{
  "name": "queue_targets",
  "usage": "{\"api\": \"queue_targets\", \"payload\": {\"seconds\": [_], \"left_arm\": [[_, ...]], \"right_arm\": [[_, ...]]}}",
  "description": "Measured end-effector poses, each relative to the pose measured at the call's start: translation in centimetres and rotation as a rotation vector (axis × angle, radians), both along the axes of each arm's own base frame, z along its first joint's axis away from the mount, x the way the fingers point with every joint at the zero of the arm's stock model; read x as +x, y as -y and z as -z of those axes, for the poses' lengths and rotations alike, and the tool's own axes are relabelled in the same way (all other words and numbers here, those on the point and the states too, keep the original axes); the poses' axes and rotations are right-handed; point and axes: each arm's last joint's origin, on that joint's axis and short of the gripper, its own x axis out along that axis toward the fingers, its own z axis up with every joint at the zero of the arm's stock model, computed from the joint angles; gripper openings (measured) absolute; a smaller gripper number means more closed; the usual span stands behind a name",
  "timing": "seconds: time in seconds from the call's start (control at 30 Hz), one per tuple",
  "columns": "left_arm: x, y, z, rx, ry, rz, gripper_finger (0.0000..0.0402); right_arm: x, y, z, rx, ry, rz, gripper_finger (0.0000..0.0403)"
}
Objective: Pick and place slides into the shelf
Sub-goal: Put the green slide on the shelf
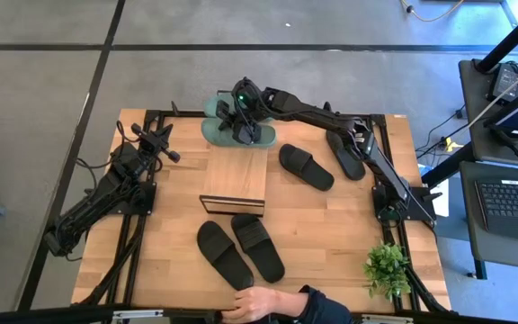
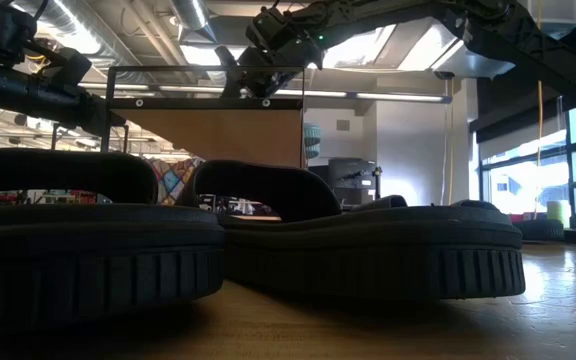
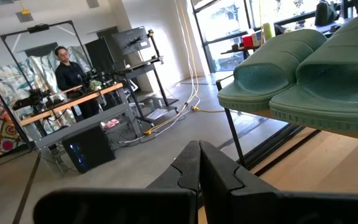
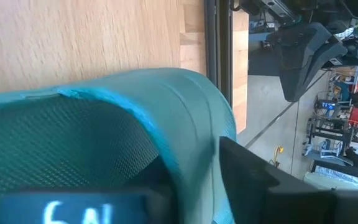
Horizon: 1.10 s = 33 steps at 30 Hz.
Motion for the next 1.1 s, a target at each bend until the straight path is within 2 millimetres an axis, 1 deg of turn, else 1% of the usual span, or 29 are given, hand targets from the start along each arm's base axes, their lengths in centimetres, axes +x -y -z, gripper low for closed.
{"api": "queue_targets", "payload": {"seconds": [0.17, 0.33, 1.1], "left_arm": [[0.0, 0.0, 0.0, 0.0, 0.0, 0.0, 0.0], [0.0, 0.0, 0.0, 0.0, 0.0, 0.0, 0.0], [0.0, 0.0, -0.01, 0.0, 0.0, 0.0, 0.0]], "right_arm": [[0.03, 0.05, -0.06, 0.007, 0.004, 0.023, 0.0147], [0.0, 0.21, -0.05, -0.02, -0.009, 0.074, 0.0166], [-0.19, 0.28, 0.14, -0.007, -0.049, 0.166, 0.017]]}}
